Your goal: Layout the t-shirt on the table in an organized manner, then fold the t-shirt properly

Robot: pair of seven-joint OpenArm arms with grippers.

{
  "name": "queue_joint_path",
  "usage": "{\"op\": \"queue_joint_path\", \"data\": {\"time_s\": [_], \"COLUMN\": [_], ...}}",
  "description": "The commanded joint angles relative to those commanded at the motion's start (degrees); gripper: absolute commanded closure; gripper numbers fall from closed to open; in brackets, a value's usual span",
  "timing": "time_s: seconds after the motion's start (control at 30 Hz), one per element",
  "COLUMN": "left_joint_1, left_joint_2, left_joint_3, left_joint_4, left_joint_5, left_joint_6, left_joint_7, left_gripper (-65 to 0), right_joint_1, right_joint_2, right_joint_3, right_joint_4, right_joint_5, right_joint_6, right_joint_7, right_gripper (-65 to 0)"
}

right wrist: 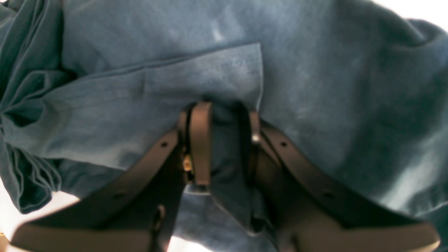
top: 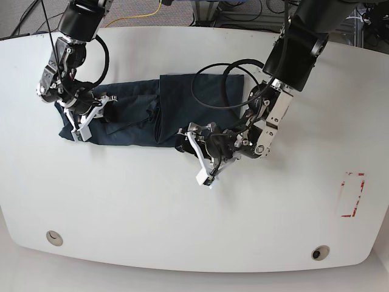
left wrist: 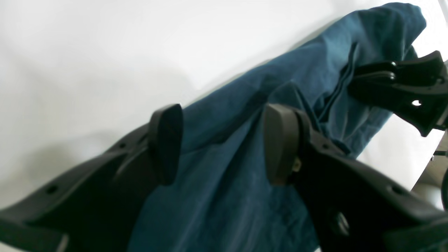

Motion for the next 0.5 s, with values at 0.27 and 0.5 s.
{"op": "queue_joint_path", "data": {"time_s": [0.27,0.5], "left_joint_1": [1.41,1.67], "left_joint_2": [-1.41,-1.41], "left_joint_3": [3.25,3.34], "left_joint_4": [0.44,0.18], "left_joint_5": [-0.18,-0.18], "left_joint_6": [0.0,-0.09], "left_joint_7": [0.0,0.0], "left_gripper": [-33.9,-33.9], "right_joint_1": [0.0,-0.09], "right_joint_2": [0.0,0.0], "right_joint_3": [0.0,0.0], "right_joint_4": [0.0,0.0], "right_joint_5": [0.0,0.0], "right_joint_6": [0.0,0.0], "right_joint_7": [0.0,0.0], "right_gripper": [-14.0,-14.0]}}
